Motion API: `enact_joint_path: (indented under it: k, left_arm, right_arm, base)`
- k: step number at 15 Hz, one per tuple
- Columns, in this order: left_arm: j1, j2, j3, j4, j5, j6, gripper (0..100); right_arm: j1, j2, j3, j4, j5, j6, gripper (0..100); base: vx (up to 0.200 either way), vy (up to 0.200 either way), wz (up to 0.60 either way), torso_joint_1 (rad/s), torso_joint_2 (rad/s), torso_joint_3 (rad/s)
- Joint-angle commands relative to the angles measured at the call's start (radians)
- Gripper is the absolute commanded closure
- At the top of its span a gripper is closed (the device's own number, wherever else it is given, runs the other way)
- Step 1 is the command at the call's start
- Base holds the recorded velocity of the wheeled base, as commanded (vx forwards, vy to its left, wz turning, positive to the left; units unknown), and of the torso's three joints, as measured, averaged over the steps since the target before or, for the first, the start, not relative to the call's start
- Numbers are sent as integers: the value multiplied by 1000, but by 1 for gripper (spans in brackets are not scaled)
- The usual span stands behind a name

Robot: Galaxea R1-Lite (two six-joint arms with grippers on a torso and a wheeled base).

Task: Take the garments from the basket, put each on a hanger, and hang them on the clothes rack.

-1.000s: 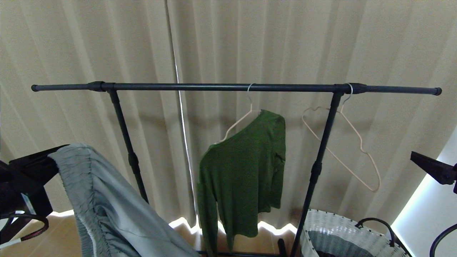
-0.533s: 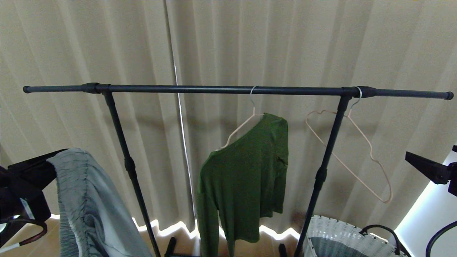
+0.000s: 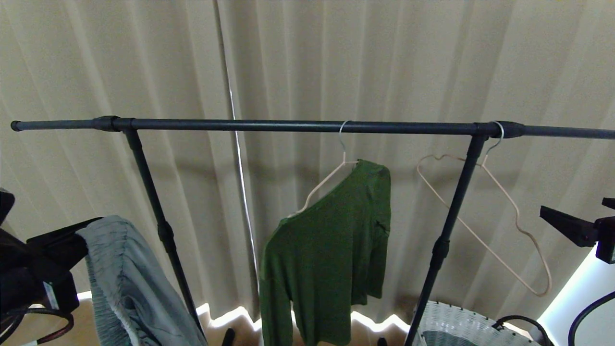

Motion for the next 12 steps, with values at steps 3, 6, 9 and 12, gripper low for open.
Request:
enact_joint_path:
  k: [3, 6, 9, 12]
  left_arm:
    - [0, 84, 9, -91, -5, -7, 100]
    - [4, 104, 38, -124, -91, -8, 100]
    - [9, 131, 44, -162, -123, -10, 100]
    - [53, 309, 24, -289, -128, -19, 100]
  right_arm:
    - [-1, 22, 4, 3, 0, 0, 0]
    - [-1, 14, -16, 73, 0, 0, 0]
    - [-1, 20, -57, 144, 0, 0, 0]
    - [-1, 68, -97, 158, 0, 0, 0]
  base:
    - [0, 0, 0, 0, 0, 0]
    - [0, 0, 0, 0, 0, 0]
    - [0, 0, 0, 0, 0, 0]
    - [0, 0, 0, 0, 0, 0]
